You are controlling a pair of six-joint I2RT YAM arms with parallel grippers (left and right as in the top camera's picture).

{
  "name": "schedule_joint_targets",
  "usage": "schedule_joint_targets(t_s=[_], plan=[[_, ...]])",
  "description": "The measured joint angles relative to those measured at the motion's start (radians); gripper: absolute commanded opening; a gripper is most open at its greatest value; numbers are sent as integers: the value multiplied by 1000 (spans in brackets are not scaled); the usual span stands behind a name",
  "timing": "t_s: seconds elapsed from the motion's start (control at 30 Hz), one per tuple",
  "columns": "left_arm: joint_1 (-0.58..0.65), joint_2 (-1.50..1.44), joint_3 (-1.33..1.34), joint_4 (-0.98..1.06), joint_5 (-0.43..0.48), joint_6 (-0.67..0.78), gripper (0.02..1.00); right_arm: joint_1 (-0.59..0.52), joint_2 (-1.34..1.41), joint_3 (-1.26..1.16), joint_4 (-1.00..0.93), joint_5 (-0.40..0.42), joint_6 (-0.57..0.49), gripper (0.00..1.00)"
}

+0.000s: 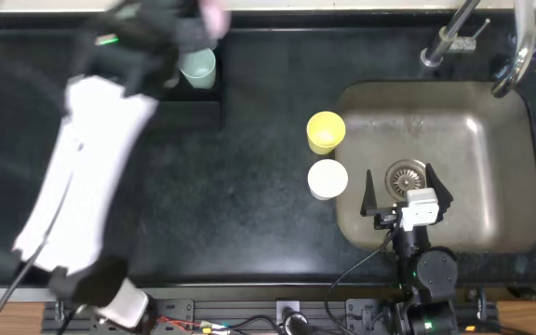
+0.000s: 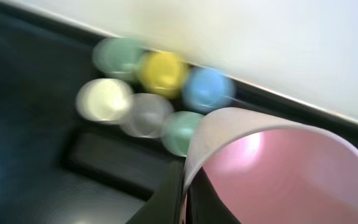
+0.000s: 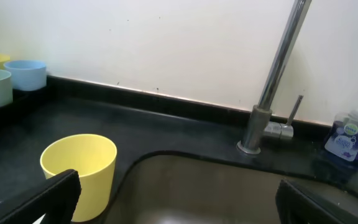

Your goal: Store Cups

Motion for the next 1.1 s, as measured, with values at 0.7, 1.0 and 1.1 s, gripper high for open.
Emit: schedule_joint_targets(t_s=[0.7,1.0,1.1], plan=[[394,-123,-596,190,117,-365,36,0,0,0,0,0,0,998],[394,-118,-671,218,119,-525,36,0,0,0,0,0,0,996],[394,-107,-671,220,120,-539,36,0,0,0,0,0,0,998]])
